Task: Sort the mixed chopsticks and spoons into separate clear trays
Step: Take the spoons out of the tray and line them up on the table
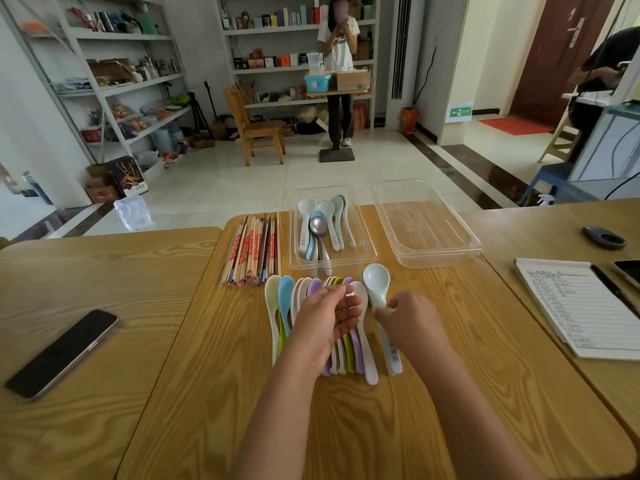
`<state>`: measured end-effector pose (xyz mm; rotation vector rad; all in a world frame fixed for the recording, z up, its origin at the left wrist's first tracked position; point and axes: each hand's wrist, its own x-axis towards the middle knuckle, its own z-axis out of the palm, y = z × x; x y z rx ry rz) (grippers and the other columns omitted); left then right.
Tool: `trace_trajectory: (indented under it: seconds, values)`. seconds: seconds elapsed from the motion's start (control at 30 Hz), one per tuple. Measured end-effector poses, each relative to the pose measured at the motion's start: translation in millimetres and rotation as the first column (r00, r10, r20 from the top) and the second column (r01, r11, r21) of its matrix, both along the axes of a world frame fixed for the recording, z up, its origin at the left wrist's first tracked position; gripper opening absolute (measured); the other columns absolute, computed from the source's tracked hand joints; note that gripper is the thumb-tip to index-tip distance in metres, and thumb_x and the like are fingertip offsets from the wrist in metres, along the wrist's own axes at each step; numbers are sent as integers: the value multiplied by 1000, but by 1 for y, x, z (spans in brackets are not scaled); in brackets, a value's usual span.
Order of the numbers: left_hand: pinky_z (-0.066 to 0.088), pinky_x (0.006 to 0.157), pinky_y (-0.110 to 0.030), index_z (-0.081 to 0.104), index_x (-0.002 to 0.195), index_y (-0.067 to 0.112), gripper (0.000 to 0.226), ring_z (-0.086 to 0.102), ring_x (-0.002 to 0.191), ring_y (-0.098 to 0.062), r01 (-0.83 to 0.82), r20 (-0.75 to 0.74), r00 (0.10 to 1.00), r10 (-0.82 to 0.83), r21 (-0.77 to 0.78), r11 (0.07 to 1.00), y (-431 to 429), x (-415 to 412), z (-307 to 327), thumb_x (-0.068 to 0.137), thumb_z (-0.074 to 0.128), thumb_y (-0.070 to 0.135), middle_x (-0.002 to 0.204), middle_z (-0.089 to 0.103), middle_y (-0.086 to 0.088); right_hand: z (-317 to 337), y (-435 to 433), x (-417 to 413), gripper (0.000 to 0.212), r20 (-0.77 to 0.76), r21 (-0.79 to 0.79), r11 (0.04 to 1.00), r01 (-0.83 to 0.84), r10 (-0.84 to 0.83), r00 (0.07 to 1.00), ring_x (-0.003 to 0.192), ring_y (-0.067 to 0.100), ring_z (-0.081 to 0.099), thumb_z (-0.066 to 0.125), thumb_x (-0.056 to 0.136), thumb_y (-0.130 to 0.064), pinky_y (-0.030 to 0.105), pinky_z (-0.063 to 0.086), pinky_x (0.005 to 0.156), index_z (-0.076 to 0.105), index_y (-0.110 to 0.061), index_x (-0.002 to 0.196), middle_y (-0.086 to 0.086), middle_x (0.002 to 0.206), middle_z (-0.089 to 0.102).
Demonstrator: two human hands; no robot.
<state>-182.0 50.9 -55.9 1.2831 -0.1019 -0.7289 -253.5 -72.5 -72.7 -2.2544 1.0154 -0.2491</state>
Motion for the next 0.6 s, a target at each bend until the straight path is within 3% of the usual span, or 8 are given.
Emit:
trace_trajectory:
  seconds: [0.13,0.23,0.33,0.47,0.6]
  values:
    - [56,72,-28,69,105,8,22,67,78,-17,10,7,1000,-10,-14,1000,0,7,-2,102,50,19,89,71,-9,7,-3,4,34,16,-40,999,21,-20,1000,90,27,66,63,92,-32,38,53,73,64,-3,110,11,100,68]
    - [55,75,-30,69,99,8,22,67,78,-17,8,23,1000,-8,-33,999,0,22,3,102,50,17,87,71,-9,18,-10,17,42,68,-74,997,-4,9,998,93,19,63,62,93,-34,27,45,70,62,-8,126,4,112,67]
    - [55,79,-33,67,109,5,23,67,82,-20,-1,47,999,3,-40,999,-1,49,15,102,50,18,92,71,-11,37,-17,48,31,136,-65,995,-70,79,988,67,8,57,62,93,-32,21,38,53,67,-10,115,-1,90,66]
    - [55,81,-34,66,109,8,22,66,85,-21,-61,127,990,60,8,998,-10,100,38,101,51,21,94,72,-10,63,-22,118,26,177,-5,988,-157,156,972,56,19,53,61,93,-24,29,47,55,67,-4,78,7,66,63]
    - [54,77,-32,66,106,8,22,65,84,-19,-118,148,983,110,47,992,-21,149,48,102,49,22,90,71,-9,62,-28,190,17,125,63,980,-189,180,976,55,16,61,61,92,-20,23,49,48,63,-6,83,7,70,65]
